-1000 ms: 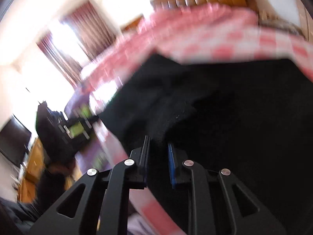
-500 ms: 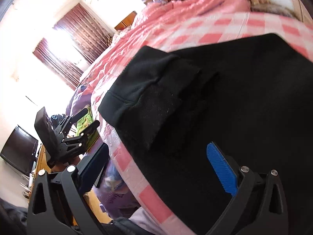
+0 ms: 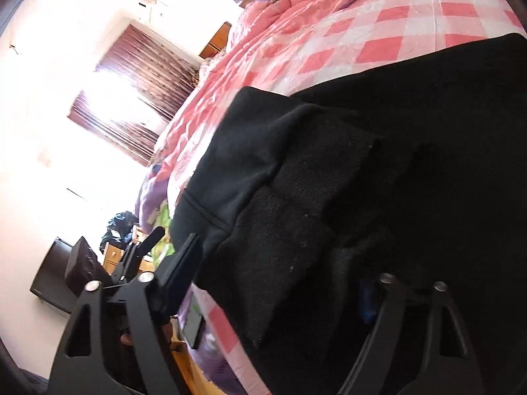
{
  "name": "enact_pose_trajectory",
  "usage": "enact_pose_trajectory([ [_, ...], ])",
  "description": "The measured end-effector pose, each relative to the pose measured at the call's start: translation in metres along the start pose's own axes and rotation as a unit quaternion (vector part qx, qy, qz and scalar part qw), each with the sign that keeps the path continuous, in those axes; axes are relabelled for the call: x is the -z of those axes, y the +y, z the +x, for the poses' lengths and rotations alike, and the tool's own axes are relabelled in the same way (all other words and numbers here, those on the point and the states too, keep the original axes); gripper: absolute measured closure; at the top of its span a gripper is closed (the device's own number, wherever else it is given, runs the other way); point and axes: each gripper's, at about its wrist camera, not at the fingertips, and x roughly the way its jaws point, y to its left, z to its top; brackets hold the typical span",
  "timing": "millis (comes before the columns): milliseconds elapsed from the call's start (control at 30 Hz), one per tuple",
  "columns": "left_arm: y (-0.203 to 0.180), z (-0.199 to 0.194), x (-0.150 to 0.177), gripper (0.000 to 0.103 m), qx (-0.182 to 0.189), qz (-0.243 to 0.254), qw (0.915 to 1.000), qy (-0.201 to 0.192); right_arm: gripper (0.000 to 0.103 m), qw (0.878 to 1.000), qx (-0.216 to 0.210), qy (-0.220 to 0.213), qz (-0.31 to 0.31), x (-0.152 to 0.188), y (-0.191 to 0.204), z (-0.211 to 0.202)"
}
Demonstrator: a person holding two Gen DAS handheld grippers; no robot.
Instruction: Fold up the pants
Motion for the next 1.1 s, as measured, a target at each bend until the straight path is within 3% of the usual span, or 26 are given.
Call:
enact_pose_trajectory([
  [100, 0.003, 0.006, 0.004, 0.007, 0.006, -0.012, 0.9999, 0.010, 0.027, 1.000, 0.007, -0.010, -0.002, -0.007, 0.007, 0.006],
  [267, 0.002, 0.008, 0.005, 0.007, 0.016, -0.020, 0.9995, 0.016, 0.072, 0.999, 0.028, -0.021, 0.000, -0.009, 0.002, 0.012],
  [333, 0.005, 0.013, 0.005, 0.007, 0.007, -0.025, 0.9993, 0.027, 0.080, 0.998, 0.031, -0.046, -0.020, -0.006, 0.009, -0.003],
  [600, 0.015, 0.035, -0.014, 0.007, -0.030, -0.058, 0.9958, 0.063, 0.082, 0.978, 0.065, -0.141, -0.141, -0.021, 0.074, -0.079],
  [733, 0.000, 0.036, -0.033, 0.007, -0.040, -0.051, 0.9963, 0.057, 0.082, 0.966, 0.080, -0.180, -0.169, -0.015, 0.077, -0.135],
  [833, -0.022, 0.036, -0.045, 0.007, -0.065, -0.032, 0.9960, 0.052, 0.082, 0.963, 0.107, -0.191, -0.159, -0.005, 0.051, -0.162],
  [900, -0.032, 0.039, -0.046, 0.003, -0.080, -0.025, 0.9950, 0.054, 0.082, 0.970, 0.119, -0.181, -0.110, 0.012, 0.008, -0.171],
  [1000, -0.038, 0.048, -0.041, 0.001, -0.084, -0.024, 0.9940, 0.066, 0.082, 0.980, 0.139, -0.137, -0.026, 0.046, -0.060, -0.152],
  [1100, -0.045, 0.048, -0.039, 0.001, -0.102, -0.011, 0.9923, 0.069, 0.083, 0.982, 0.110, -0.153, 0.009, 0.065, -0.078, -0.157],
])
